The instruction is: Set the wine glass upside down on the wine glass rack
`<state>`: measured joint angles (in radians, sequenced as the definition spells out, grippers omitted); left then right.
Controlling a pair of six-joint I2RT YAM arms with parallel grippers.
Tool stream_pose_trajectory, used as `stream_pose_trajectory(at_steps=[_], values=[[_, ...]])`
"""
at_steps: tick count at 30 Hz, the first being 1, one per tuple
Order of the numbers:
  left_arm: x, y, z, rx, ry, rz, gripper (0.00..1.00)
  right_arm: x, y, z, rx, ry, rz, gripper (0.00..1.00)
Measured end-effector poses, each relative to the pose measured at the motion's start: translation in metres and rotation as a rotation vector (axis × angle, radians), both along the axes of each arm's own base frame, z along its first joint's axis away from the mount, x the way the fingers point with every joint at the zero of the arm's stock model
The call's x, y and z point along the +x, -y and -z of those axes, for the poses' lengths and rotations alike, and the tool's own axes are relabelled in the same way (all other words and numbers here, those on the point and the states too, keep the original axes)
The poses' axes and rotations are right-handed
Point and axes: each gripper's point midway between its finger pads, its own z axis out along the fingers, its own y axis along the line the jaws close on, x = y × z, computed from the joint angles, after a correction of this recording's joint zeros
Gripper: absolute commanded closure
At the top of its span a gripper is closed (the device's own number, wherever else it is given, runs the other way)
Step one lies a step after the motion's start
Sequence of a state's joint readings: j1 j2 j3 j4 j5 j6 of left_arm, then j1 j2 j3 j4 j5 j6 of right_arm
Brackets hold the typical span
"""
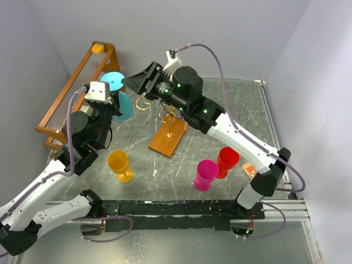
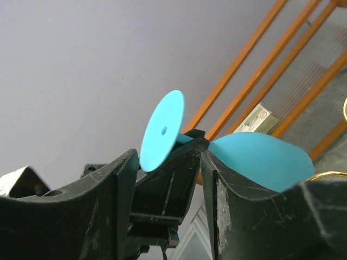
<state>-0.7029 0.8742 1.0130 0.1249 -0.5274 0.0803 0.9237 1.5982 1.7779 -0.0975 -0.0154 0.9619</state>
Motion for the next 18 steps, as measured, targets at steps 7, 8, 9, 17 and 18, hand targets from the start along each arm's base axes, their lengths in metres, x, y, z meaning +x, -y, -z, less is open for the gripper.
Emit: stream_pose_trajectory(at_steps=[7,8,9,17,18], values=[[0.004,0.006,0.001,-0.008,0.03,0.01,0.93,0.015,-0.013,0.017,-0.006,-0.095,0.035,0.62],[0.004,0.006,0.0,-0.008,0.034,0.013,0.93,0.016,-0.014,0.018,-0.004,-0.1,0.034,0.63],[0.004,0.007,0.0,-0.008,0.038,0.015,0.93,0.017,-0.016,0.019,-0.004,-0.105,0.033,0.65],[0.004,0.008,0.004,0.001,0.05,0.024,0.93,0.015,-0.018,0.018,0.027,-0.146,0.024,0.76],[0.004,0.009,0.004,0.002,0.052,0.028,0.93,0.015,-0.018,0.018,0.032,-0.153,0.021,0.77]])
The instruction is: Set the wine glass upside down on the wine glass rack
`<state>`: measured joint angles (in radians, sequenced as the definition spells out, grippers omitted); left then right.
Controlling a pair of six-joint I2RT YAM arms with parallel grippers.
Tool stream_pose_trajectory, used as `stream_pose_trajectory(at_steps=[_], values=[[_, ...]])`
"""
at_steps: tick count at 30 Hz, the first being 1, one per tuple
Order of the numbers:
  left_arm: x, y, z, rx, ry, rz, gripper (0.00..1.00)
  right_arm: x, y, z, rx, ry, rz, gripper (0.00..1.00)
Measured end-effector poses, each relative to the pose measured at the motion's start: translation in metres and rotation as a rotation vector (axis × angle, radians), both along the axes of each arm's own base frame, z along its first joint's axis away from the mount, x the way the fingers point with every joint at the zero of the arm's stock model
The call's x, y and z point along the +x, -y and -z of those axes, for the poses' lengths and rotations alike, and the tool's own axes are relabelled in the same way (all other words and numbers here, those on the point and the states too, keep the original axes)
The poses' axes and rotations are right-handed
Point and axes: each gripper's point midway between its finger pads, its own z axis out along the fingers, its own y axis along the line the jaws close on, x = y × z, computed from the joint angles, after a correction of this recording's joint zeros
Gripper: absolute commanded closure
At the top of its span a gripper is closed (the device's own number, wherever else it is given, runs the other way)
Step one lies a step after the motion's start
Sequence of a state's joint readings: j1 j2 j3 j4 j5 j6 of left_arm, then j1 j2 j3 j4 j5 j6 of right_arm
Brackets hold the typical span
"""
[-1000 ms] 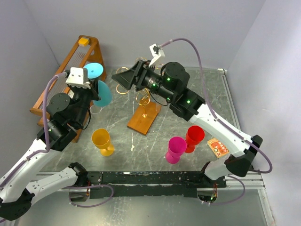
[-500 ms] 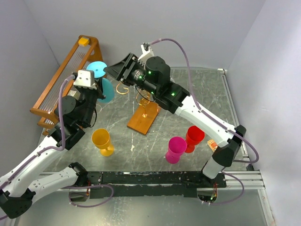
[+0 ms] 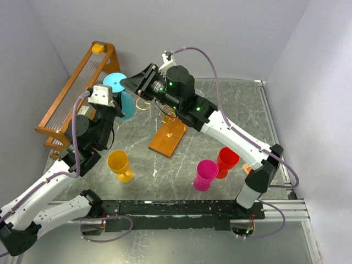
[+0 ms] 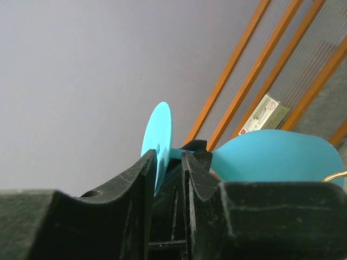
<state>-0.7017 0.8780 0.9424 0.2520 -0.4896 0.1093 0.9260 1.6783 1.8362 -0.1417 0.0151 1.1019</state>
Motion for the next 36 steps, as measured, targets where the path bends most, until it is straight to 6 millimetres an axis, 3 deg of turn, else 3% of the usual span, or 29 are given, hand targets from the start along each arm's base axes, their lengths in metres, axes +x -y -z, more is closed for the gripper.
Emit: stream_pose_trajectory(at_steps=[7,11,18,32,36], values=[[-0.003,0.002,0.0,0.02,0.015,0.02,0.93,-0.003,-0.004,-0.003,0.05,-0.041,-0.021,1.0],[-0.007,-0.001,-0.002,0.02,0.022,0.018,0.86,-0.005,-0.006,-0.003,0.088,-0.076,-0.034,1.0],[-0.014,-0.008,0.004,0.013,-0.012,0.02,0.55,-0.007,-0.009,-0.005,0.112,-0.097,-0.048,1.0],[-0.052,-0.033,0.022,-0.028,-0.126,0.052,0.34,0.015,-0.036,0.024,0.075,-0.128,-0.05,1.0],[-0.065,-0.043,0.012,-0.057,-0.114,0.056,0.26,0.02,-0.037,0.026,0.075,-0.128,-0.045,1.0]])
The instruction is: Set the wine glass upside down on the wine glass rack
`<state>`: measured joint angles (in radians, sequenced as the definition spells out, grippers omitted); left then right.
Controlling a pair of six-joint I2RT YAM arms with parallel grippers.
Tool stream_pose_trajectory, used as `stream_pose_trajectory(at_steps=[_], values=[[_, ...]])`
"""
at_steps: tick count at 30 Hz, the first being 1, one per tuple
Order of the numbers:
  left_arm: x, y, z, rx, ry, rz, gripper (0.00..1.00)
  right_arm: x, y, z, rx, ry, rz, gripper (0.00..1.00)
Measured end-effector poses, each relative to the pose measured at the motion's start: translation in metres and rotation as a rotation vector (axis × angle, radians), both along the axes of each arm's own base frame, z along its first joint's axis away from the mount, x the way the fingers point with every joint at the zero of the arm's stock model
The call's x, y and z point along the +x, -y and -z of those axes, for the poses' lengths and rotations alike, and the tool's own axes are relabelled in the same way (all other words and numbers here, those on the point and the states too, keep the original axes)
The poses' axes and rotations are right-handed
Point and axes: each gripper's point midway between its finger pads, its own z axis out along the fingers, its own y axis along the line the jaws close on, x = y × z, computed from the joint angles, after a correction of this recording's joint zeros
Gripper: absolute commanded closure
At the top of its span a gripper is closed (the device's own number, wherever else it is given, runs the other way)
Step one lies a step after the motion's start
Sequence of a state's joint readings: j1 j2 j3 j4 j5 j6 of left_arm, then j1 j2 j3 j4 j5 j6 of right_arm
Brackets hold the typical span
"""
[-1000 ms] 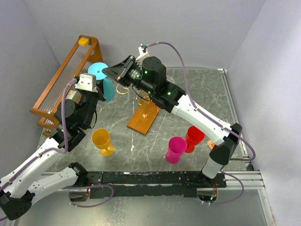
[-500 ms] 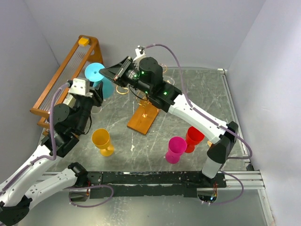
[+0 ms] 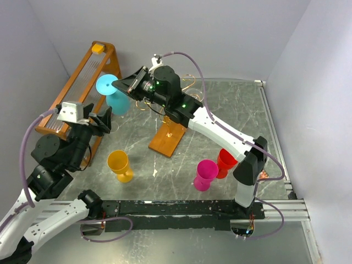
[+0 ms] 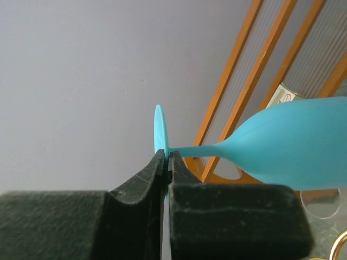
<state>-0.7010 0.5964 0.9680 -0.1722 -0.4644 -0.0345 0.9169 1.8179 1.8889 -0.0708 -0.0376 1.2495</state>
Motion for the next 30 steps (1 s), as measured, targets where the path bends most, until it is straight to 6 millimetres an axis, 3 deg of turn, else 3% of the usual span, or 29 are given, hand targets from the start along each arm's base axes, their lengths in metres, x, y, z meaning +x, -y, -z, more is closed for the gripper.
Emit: stream_pose_trajectory(at_steps=[3,12,17,23,30], values=[[-0.006,-0.005,-0.009,-0.02,0.015,0.0,0.21,0.001,0.0,-0.001,0.004,0.003,0.002,1.0],[-0.016,-0.012,-0.032,-0.075,0.031,0.007,0.22,0.003,0.001,-0.001,0.007,0.005,0.009,1.0],[-0.023,-0.016,-0.05,-0.138,0.053,0.016,0.18,0.006,0.006,0.019,-0.024,-0.018,0.035,1.0],[-0.024,-0.015,-0.051,-0.165,0.049,0.025,0.13,0.015,0.016,0.036,-0.057,-0.036,0.083,1.0],[-0.022,-0.012,-0.05,-0.175,0.041,0.029,0.12,0.023,0.033,0.03,-0.056,-0.026,0.141,1.0]])
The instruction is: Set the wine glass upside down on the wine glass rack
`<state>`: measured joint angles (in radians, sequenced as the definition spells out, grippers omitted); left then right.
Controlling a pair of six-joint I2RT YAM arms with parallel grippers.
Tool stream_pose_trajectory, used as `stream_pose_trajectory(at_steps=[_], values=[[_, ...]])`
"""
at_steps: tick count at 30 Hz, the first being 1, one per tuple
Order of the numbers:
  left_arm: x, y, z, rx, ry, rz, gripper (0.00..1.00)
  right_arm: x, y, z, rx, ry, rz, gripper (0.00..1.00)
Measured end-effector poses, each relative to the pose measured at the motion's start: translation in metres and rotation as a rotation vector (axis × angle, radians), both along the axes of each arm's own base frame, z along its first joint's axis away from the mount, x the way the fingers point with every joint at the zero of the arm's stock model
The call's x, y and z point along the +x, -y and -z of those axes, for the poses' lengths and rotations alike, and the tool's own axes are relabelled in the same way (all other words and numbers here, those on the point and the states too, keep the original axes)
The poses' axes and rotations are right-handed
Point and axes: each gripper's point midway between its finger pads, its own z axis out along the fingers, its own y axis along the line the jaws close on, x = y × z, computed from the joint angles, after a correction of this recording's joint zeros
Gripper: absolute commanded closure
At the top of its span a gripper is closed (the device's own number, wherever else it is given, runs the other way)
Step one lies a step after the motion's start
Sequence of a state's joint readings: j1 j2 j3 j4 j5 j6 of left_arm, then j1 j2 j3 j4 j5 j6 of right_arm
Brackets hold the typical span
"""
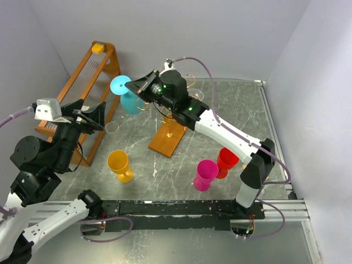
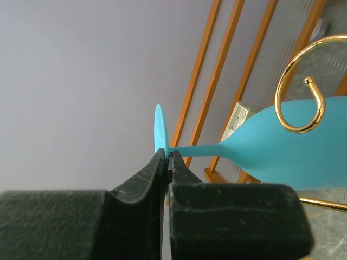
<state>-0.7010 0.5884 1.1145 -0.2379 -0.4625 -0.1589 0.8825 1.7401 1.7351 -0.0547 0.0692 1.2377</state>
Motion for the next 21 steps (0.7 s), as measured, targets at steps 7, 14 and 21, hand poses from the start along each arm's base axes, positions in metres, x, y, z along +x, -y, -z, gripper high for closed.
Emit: stream_pose_trajectory(at_steps=[7,14,21], values=[[0.001,0.002,0.002,-0.015,-0.006,0.008,0.12,0.001,0.009,-0.005,-0.001,0.0,0.026,1.0],[0.005,0.008,0.01,-0.023,-0.023,0.017,0.12,0.004,0.024,0.012,-0.037,-0.025,0.071,1.0],[0.011,0.016,0.014,-0.029,-0.038,0.031,0.12,0.009,0.043,0.0,-0.028,-0.013,0.121,1.0]])
